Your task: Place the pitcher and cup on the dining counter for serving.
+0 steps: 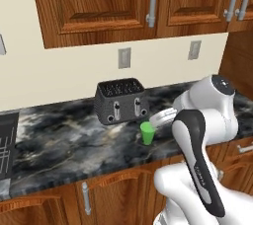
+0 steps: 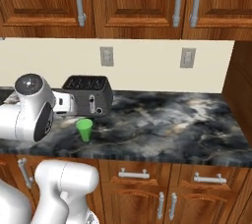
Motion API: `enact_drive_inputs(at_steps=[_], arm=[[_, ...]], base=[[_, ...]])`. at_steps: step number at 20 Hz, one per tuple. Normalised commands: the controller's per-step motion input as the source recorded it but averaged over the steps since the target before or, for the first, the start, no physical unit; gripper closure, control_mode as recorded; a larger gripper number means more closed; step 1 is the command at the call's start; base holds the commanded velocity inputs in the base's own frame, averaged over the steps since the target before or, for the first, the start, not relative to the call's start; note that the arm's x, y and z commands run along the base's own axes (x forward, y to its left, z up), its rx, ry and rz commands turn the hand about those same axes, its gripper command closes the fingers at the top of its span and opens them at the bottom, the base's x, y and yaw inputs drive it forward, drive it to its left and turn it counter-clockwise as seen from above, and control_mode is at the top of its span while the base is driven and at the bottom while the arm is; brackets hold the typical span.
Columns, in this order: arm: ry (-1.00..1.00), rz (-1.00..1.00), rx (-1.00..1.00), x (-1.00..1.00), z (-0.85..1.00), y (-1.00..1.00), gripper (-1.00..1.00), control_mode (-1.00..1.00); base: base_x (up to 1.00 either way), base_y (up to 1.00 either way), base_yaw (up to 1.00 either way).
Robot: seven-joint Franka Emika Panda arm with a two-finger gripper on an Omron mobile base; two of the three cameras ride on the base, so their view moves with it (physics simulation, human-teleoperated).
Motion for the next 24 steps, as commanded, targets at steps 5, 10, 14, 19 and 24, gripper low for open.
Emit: enact_drive_inputs(at_steps=[5,10,14,19,24], arm=[[0.20,-0.05,-0.05,0.53,-0.14,0.11,-1.00,-1.00],[0.25,-0.06,-0.10,0.62,-0.28,0.17,-1.00,-1.00],[0.21,-0.05,-0.07,0.61,-0.43,0.04,-1.00,-1.00],[0.21,-0.04,-0.05,0.58,-0.54,0.00,-1.00,-1.00],[0.11,-0.04,-0.03,0.52,-0.59,0.00,-1.00,-1.00]], base=[[0.00,0.00,0.00],[0.00,0.00,0.00],[0.00,0.00,0.00],[0.00,0.00,0.00],[0.00,0.00,0.00]])
